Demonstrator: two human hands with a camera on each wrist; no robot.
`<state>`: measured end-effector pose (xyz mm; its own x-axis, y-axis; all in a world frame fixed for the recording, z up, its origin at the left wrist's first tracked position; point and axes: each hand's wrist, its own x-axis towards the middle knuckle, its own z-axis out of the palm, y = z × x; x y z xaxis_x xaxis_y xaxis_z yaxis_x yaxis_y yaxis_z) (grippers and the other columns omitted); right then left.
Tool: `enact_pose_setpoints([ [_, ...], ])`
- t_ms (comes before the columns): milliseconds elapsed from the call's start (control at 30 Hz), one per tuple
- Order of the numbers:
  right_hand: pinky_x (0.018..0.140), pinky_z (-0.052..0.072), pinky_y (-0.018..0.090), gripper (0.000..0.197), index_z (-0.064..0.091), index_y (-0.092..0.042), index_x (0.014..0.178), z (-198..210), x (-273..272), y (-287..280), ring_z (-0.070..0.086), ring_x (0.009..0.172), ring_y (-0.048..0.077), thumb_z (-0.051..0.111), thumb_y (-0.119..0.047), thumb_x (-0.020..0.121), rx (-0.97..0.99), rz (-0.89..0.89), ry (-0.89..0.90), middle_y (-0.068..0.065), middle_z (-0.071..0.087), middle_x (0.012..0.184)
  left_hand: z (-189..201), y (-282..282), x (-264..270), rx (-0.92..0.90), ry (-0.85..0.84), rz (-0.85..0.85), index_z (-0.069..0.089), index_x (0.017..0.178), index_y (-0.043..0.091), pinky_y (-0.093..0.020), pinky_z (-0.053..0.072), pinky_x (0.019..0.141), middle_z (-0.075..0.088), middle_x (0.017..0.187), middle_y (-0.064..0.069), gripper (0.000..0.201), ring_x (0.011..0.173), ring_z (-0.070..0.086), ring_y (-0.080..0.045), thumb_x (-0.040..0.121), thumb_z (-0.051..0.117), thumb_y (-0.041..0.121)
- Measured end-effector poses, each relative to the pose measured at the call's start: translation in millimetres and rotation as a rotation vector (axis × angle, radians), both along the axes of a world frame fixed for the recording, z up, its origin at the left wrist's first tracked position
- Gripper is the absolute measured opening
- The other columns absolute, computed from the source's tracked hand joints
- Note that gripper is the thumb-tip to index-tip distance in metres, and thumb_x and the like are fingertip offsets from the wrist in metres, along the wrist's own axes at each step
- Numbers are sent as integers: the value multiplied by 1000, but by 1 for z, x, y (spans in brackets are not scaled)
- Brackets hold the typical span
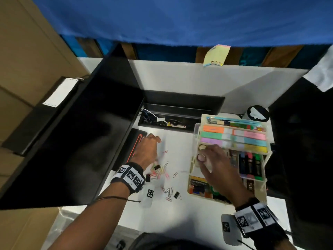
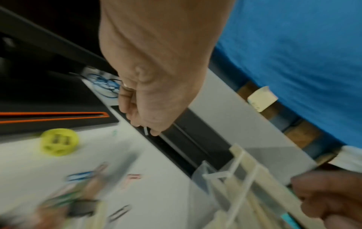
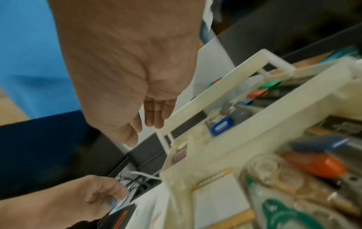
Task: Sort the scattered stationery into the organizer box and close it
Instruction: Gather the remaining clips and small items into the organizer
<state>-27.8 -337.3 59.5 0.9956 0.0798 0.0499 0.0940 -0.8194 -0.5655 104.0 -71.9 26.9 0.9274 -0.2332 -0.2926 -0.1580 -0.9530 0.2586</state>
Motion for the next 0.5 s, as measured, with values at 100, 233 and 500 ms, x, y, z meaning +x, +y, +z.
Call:
enact_pose_setpoints([
  [100,95,49,24,36,59,-23,129,-15,3,44,55,104,7,68,-23,94,80,134,115,-8,48,123,-26,30,-13,47,42,-91,61,139,24,-40,52,105,58,140,1,64,126,56,-26,84,67,-8],
  [233,98,42,19,38,56,-17,132,-37,9,95,60,106,13,65,-23,96,64,222,244,-3,47,126,-47,47,-28,98,-2,-182,61,130,23,-39,54,97,61,130,-2,49,115,56,-27,89,57,-4],
  [500,98,52,29,36,61,-10,129,-75,35,146,64,112,24,67,-14,94,-80,180,338,10,55,128,-73,70,-33,5,-36,-155,64,126,16,-37,53,95,63,119,-8,34,114,58,-29,96,51,4],
])
